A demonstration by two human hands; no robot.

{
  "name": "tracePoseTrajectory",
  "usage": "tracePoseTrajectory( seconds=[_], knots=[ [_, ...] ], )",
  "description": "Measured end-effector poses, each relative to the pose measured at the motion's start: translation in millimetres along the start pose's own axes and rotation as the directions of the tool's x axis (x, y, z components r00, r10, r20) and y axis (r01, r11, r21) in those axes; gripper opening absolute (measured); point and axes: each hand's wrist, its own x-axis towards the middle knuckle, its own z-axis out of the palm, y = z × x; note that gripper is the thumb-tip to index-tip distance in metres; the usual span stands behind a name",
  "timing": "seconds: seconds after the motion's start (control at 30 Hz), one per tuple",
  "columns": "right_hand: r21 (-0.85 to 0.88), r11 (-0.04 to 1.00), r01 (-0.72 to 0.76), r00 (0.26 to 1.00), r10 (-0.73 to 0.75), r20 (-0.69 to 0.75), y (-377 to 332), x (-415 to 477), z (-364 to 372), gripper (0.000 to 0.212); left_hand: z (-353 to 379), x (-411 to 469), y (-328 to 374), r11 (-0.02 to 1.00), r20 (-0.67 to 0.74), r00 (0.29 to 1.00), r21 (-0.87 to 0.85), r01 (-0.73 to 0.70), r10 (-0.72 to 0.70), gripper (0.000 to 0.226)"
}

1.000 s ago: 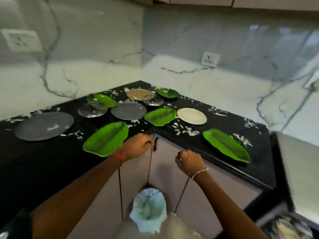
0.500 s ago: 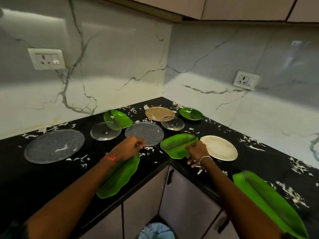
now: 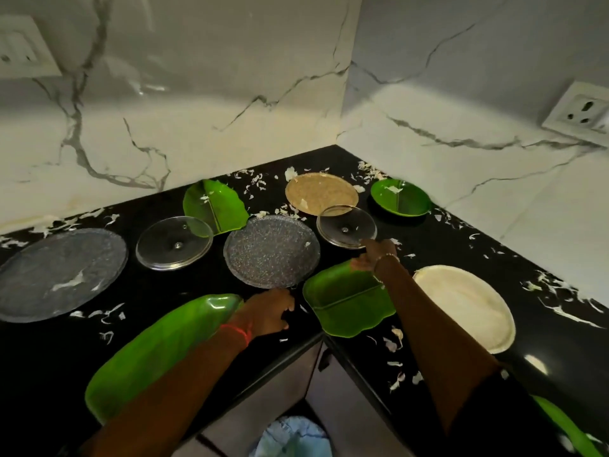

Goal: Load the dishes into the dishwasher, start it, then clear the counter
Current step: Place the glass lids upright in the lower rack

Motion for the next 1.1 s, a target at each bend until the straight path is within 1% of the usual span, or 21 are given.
tracePoseTrajectory(
  seconds=[0.1,0.17,0.23,0.33,0.43,0.47,0.57,0.73,0.83,0.9,0.97,1.03,1.07,1.1],
  knots=[
    [0.107,0.991,-0.077,0.997,0.074,0.031,-5.8,25.8,13.8,0.053,-0.8,4.9,-0.4,0.999,0.014,1.0,0.026,0.025,-0.026,0.048],
    [0.146,0.984,-0.099,0.995,0.097,0.02,-8.8,35.9,21.3,0.05,-2.5,6.2,1.6,0.999,0.017,1.0,0.036,0.026,-0.026,0.049],
    [0.176,0.981,-0.08,0.997,0.081,0.0,-7.8,47.5,27.8,0.05,-3.6,6.7,4.0,0.999,0.01,1.0,0.05,0.023,-0.023,0.05],
    [0.279,0.956,-0.091,0.994,0.105,-0.034,-1.3,63.9,32.8,0.049,0.0,3.5,7.6,0.992,0.01,1.0,0.124,-0.011,0.01,0.053],
    [0.388,0.917,-0.09,0.995,0.103,-0.013,-5.4,62.1,34.9,0.046,6.8,-4.0,10.6,0.985,-0.029,0.998,0.17,-0.041,0.046,0.052],
    [0.392,0.916,-0.084,0.995,0.095,-0.009,-7.7,58.4,33.9,0.046,10.4,-6.8,10.4,0.983,-0.044,0.998,0.177,-0.045,0.054,0.053],
    [0.476,0.875,-0.087,0.994,0.105,-0.013,-12.0,55.3,29.8,0.052,20.5,-14.8,10.6,0.976,-0.077,0.995,0.212,-0.052,0.07,0.059],
    [0.544,0.838,-0.034,0.998,0.058,-0.026,0.6,34.2,24.8,0.058,30.8,-31.3,20.3,0.959,-0.08,0.997,0.284,0.003,0.021,0.071],
    [0.576,0.818,-0.012,1.0,0.025,-0.016,6.9,4.1,20.2,0.062,32.9,-37.9,20.7,0.961,-0.077,0.997,0.276,-0.002,0.025,0.068],
    [0.608,0.794,0.0,1.0,-0.005,0.006,8.1,-32.1,18.7,0.057,35.0,-43.1,21.9,0.977,-0.083,0.996,0.215,-0.014,0.032,0.06],
    [0.652,0.758,0.015,0.999,-0.032,0.015,15.2,-73.4,11.5,0.047,38.5,-56.4,26.9,0.989,-0.133,0.987,0.129,-0.07,0.087,0.053],
    [0.714,0.7,0.008,0.998,-0.054,0.041,25.7,-126.0,3.3,0.026,45.2,-78.3,35.0,0.986,-0.193,0.967,0.051,-0.16,0.167,0.049],
    [0.738,0.675,0.001,0.998,-0.051,0.045,33.8,-147.5,-1.1,0.021,48.4,-90.2,39.3,0.979,-0.22,0.955,0.03,-0.199,0.201,0.048],
    [0.749,0.663,-0.003,0.998,-0.045,0.044,45.0,-170.7,-6.7,0.022,54.1,-104.8,44.4,0.972,-0.227,0.946,0.011,-0.236,0.232,0.048]
  ],
)
